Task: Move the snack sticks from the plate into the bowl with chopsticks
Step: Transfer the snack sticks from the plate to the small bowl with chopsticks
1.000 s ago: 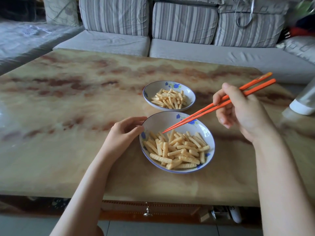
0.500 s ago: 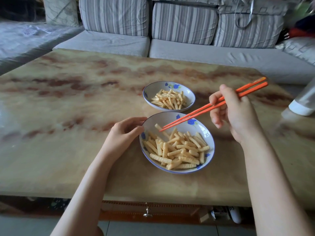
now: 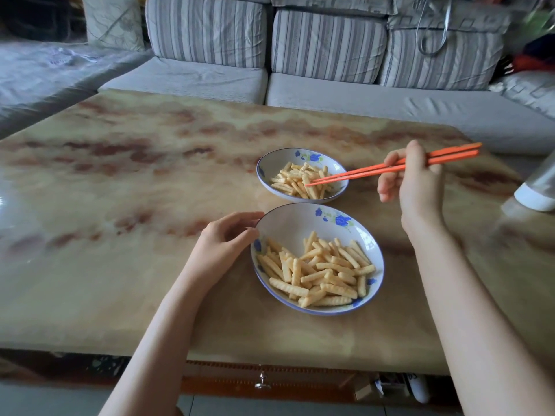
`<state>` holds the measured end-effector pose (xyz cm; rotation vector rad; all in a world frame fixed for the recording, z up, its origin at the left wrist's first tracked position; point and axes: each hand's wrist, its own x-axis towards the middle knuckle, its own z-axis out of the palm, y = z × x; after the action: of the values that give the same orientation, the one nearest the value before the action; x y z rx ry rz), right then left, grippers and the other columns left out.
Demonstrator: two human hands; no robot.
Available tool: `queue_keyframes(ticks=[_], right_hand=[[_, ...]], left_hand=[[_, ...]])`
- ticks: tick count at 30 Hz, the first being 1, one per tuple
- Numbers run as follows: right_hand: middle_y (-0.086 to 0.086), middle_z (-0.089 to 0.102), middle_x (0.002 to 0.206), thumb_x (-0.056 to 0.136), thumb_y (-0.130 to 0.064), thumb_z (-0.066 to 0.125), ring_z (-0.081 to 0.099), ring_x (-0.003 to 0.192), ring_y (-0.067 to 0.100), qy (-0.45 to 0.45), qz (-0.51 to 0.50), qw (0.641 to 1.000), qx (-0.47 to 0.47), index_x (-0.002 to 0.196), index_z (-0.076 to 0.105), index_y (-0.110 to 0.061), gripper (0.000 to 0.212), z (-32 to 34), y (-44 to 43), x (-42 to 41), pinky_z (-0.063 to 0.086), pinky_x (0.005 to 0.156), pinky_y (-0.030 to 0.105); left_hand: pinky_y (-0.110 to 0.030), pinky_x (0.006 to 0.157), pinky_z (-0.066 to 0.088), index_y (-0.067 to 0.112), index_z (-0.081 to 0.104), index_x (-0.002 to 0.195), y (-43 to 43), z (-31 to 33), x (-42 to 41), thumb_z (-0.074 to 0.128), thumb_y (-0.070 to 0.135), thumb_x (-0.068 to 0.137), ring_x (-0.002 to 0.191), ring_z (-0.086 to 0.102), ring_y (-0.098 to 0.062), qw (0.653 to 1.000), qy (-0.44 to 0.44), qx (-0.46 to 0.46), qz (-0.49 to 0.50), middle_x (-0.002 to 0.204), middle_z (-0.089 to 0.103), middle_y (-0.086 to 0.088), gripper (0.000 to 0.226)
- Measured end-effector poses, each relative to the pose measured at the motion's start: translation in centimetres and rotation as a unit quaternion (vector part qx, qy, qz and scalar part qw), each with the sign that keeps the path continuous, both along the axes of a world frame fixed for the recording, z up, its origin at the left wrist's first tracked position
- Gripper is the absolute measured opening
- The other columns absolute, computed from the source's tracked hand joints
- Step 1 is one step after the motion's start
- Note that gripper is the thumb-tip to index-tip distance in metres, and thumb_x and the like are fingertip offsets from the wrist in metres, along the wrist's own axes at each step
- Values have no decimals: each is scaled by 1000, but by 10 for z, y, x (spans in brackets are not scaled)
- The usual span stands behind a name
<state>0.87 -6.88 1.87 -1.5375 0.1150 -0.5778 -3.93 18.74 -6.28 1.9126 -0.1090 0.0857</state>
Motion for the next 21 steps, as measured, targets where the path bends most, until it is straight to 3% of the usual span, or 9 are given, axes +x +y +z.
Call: queue_keyframes(ticks=[11, 21], right_hand=[[2, 51, 35, 103, -26, 30, 40, 29, 16, 8, 14, 1000, -19, 65, 52, -11, 46, -11, 14, 35, 29, 36, 19], [2, 50, 37, 102, -24, 31, 39, 30, 18, -19, 14, 1000, 5, 67, 54, -12, 43, -1, 4, 17, 27, 37, 21]], left_hand=[[-27, 95, 51, 28, 71, 111, 0, -1, 1, 57, 28, 74, 98, 66, 1, 1000, -3, -2, -2, 103, 73, 15, 40], [-25, 93, 50, 29, 71, 112, 0, -1, 1, 57, 29, 74, 98, 66, 1, 1000, -6, 3, -3, 103, 73, 16, 40]])
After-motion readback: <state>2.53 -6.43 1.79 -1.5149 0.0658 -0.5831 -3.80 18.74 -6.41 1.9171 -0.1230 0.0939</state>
